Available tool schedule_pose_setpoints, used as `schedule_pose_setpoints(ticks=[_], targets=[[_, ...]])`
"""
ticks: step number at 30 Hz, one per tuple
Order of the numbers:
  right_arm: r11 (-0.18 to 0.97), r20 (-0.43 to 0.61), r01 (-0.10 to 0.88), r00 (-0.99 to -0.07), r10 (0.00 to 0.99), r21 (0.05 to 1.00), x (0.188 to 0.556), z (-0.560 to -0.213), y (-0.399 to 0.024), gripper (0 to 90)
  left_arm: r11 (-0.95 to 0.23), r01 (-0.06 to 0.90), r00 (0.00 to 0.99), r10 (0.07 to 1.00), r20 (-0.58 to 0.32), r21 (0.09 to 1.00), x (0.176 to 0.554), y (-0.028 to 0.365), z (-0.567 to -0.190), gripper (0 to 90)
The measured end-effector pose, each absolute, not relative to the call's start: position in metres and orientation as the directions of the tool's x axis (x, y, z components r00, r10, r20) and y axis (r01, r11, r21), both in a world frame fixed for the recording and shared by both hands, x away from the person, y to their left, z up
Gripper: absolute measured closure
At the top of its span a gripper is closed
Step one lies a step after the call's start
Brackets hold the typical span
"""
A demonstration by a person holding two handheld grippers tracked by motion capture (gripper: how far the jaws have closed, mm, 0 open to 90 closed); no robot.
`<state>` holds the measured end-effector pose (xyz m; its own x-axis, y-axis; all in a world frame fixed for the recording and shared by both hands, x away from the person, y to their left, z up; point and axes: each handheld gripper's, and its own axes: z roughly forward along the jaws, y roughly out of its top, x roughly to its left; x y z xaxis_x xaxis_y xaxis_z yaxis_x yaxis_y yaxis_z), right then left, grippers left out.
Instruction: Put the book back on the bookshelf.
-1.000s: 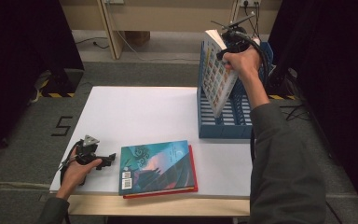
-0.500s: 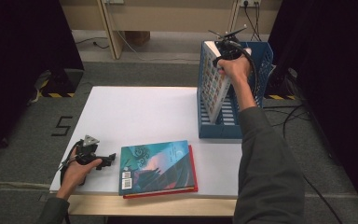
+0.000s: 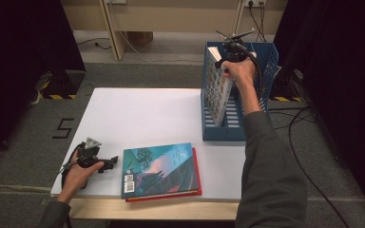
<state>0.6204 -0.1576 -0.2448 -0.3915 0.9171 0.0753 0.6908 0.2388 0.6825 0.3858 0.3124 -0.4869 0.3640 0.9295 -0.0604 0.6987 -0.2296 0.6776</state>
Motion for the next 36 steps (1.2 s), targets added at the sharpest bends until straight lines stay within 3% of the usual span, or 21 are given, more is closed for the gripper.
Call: schedule_pose_setpoints(ticks=[6,12,18,22,36], targets=[[0.268,0.095,0.681,-0.446,0.890,0.682,0.597,-0.239,-0.169,56.3,-0.229,0.699,0.364,0.930,-0.060,0.678,0.386,0.312,-0.487,0.0],[0.317,0.078,0.663,-0.494,0.866,0.678,0.570,-0.244,-0.178,54.9,-0.228,0.698,0.363,0.930,-0.060,0.679,0.386,0.312,-0.487,0.0],[0.368,0.064,0.652,-0.539,0.840,0.663,0.549,-0.250,-0.185,57.2,-0.228,0.698,0.363,0.930,-0.060,0.679,0.386,0.312,-0.487,0.0],[0.404,0.029,0.640,-0.555,0.831,0.654,0.546,-0.258,-0.183,68.0,-0.229,0.698,0.363,0.930,-0.060,0.679,0.386,0.312,-0.487,0.0],[0.416,0.016,0.631,-0.562,0.827,0.655,0.561,-0.261,-0.145,69.8,-0.228,0.698,0.363,0.930,-0.061,0.679,0.386,0.312,-0.487,0.0]])
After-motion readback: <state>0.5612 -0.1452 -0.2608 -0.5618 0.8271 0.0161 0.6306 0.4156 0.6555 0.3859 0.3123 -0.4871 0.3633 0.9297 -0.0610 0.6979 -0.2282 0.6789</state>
